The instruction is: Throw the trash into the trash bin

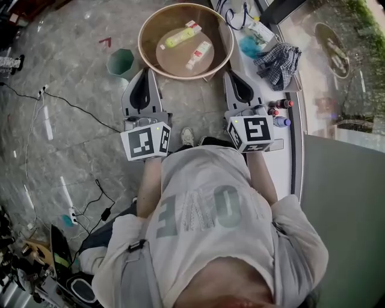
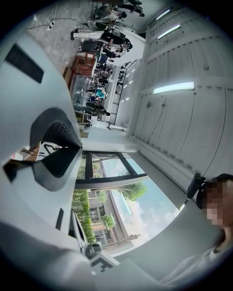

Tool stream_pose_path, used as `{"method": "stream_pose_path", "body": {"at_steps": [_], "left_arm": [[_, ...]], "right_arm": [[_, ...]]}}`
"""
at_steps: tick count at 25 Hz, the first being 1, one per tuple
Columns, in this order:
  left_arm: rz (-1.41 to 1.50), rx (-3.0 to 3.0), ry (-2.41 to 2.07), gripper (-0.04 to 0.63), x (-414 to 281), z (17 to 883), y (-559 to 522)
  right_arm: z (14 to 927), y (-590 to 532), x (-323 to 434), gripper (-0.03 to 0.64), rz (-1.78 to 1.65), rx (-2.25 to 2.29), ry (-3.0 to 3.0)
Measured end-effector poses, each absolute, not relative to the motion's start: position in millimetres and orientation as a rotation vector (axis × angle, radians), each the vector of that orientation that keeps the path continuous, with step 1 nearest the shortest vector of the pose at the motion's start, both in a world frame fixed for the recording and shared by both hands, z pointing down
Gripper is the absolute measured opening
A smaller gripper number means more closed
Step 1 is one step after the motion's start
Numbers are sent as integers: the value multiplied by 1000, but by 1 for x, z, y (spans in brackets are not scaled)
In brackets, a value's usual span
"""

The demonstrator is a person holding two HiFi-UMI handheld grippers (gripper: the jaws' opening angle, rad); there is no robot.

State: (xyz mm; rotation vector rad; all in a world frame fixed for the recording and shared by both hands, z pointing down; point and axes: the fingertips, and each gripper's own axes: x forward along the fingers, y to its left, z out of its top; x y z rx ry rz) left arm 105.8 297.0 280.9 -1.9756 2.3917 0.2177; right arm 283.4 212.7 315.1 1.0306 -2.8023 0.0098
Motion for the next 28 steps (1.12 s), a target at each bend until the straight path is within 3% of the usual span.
{"method": "stream_pose_path", "body": {"at_steps": [12,28], "left_arm": [[276,-1917,2522,11,53,309,277],[172,-1798,2487,11,0,276,83]], "right_arm": [[329,169,266,14,84,1079,-2741],[338,-53,196,14,209,987,-2849]]}}
